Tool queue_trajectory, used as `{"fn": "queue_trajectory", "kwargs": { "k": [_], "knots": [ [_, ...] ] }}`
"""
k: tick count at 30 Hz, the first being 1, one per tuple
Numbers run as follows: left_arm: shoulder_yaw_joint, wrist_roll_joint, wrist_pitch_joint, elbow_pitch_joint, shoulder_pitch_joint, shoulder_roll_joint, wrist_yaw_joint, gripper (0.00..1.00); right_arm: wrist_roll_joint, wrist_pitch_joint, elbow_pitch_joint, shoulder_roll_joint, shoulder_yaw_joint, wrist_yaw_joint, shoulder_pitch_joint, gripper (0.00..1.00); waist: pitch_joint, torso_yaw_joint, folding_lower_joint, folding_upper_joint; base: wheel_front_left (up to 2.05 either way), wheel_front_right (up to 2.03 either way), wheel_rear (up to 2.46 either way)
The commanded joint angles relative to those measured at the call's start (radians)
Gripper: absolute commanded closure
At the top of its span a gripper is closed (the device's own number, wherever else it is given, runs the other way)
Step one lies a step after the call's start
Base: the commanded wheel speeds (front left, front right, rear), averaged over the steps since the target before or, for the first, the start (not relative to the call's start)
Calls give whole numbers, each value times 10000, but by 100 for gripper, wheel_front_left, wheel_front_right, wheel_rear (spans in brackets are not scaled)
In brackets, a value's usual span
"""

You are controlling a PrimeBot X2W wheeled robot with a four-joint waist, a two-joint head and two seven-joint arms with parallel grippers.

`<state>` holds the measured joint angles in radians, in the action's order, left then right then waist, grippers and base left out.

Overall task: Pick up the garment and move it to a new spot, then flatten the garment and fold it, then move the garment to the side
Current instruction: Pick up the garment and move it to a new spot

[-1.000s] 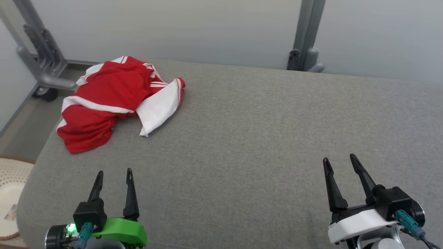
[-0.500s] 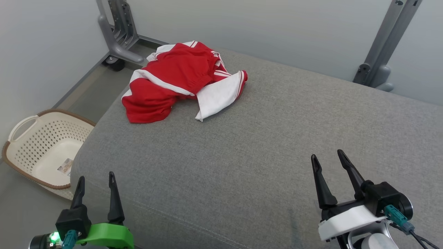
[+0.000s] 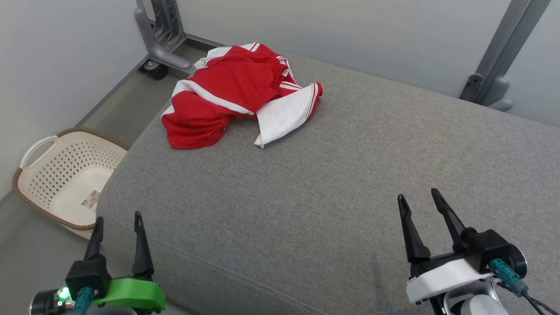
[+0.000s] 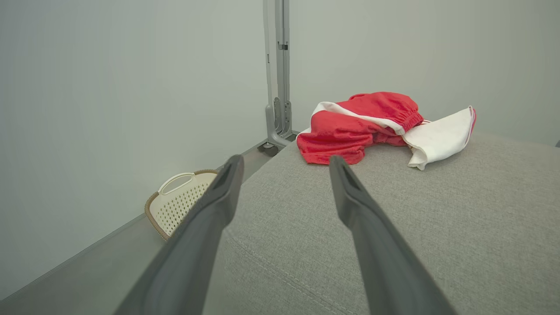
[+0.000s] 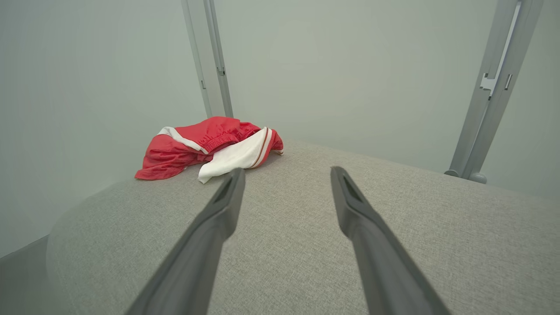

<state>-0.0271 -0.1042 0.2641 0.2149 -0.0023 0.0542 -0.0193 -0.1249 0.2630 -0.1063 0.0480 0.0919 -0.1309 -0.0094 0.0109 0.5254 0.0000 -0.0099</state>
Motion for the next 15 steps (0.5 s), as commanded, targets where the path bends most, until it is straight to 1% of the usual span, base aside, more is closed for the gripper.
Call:
{"fn": "queue_trajectory", "kwargs": {
  "k": [1,6,9,15],
  "knots": [
    [-36,131,-2,-95,-353,146,77,0,84,37,87,42,-95,3,88,0,104,10,0,99,0,0,0],
    [-244,157,-2,-122,-1228,525,192,0,350,37,307,39,-284,3,99,0,476,-57,0,99,0,0,0],
    [-440,-38,-2,59,-1958,780,366,0,553,37,409,48,-303,3,-159,0,890,-324,0,99,0,0,0],
    [-578,97,-7,1032,-3702,1631,603,0,953,37,568,48,-334,3,-532,0,1857,-1051,0,99,0,0,0]
  ]
}}
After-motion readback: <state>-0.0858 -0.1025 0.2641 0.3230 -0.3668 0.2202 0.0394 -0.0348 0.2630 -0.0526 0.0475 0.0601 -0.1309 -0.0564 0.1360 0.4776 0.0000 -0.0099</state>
